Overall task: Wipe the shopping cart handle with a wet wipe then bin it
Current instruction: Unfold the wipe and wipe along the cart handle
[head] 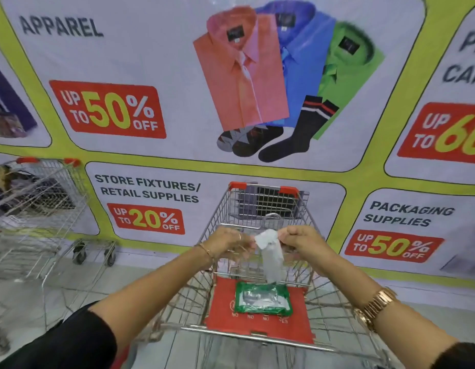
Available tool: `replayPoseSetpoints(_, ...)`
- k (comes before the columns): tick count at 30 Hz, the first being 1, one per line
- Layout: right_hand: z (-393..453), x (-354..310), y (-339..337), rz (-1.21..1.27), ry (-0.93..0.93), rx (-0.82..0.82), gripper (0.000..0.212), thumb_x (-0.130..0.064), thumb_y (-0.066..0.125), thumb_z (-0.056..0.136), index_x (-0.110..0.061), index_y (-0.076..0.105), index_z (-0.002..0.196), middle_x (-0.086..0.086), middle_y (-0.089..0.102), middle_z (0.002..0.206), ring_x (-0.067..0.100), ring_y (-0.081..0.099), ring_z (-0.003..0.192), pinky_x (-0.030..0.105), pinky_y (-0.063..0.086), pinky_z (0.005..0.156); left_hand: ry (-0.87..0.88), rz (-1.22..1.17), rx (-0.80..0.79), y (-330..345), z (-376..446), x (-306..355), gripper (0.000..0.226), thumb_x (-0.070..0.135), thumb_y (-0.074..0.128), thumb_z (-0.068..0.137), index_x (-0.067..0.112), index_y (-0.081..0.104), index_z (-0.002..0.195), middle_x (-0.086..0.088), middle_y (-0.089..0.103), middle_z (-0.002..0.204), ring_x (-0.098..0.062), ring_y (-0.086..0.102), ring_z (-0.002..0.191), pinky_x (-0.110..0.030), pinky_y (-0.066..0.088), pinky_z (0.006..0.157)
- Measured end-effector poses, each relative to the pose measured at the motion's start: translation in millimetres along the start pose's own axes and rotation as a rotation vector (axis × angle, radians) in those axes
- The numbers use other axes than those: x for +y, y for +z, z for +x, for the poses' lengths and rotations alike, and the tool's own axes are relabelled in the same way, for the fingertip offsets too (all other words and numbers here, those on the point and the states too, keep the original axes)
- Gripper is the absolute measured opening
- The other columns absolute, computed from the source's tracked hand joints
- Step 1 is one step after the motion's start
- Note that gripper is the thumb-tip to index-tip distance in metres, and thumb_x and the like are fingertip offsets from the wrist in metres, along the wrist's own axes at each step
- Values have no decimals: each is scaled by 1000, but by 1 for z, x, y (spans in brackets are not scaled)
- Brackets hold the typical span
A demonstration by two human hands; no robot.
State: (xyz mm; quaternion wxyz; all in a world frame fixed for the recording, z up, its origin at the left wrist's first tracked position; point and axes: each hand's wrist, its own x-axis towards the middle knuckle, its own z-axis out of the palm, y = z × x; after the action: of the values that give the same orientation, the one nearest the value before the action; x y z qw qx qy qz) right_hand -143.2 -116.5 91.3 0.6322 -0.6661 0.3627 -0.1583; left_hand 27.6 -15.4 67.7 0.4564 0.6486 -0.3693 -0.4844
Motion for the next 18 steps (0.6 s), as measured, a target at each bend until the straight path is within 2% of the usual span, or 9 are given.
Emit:
replayPoseSetpoints(3, -13, -10, 13, 35, -29, 53, 24, -2, 49, 90, -10, 64, 73, -8, 65, 42, 0, 59, 40, 16, 51, 41, 71, 2, 2, 3, -18, 7, 11, 17, 69, 81, 13, 73, 71, 7, 73, 59, -4, 65, 49, -14, 51, 47)
replayPoseSetpoints(5, -20, -15, 23, 40, -34, 78, 24, -2, 49, 90, -9, 64, 72, -4, 64, 40, 3, 59, 38, 18, 52, 40, 98, 48, 15, 7, -29, 8, 8, 19, 72, 78, 13, 75, 74, 8, 73, 67, -1, 64, 51, -13, 49, 47)
replayPoseSetpoints(7, -26, -18, 34, 33, -31, 113, 22, -3, 50, 90, -8, 64, 73, 0, 65, 46, 6, 59, 37, 18, 52, 40, 120, 107, 75, 11, -36, 7, 18, 19, 74, 76, 3, 75, 84, 3, 71, 73, 1, 60, 50, -11, 48, 45)
replayPoseSetpoints(10, -31, -19, 45, 31, -28, 156, 16, -3, 51, 89, -4, 63, 79, 8, 63, 58, 6, 59, 37, 18, 51, 39, 147, 160, 167, 13, -38, 4, 23, 9, 76, 73, -7, 73, 89, 7, 66, 59, 0, 54, 47, -10, 43, 41)
replayPoseSetpoints(12, -33, -18, 50, 20, -31, 167, 13, -3, 51, 89, -2, 63, 84, 9, 63, 63, 6, 60, 39, 18, 52, 41, 161, 182, 191, 11, -38, 2, 19, 4, 75, 73, -9, 72, 88, 7, 66, 60, -1, 54, 49, -10, 44, 43)
replayPoseSetpoints(15, -32, -15, 52, -22, -29, 193, 15, -2, 50, 90, -3, 63, 81, 9, 64, 64, 6, 60, 39, 18, 52, 41, 175, 228, 211, 8, -40, -2, 13, -7, 63, 79, -9, 72, 87, -7, 68, 75, 0, 55, 49, -6, 41, 39)
replayPoseSetpoints(18, -28, -13, 49, -58, -27, 212, 20, -2, 49, 90, -6, 62, 75, 9, 63, 63, 5, 59, 38, 17, 52, 40, 157, 262, 200, 4, -35, -8, 17, -9, 56, 82, -8, 72, 88, -1, 68, 71, -3, 53, 50, -8, 40, 37)
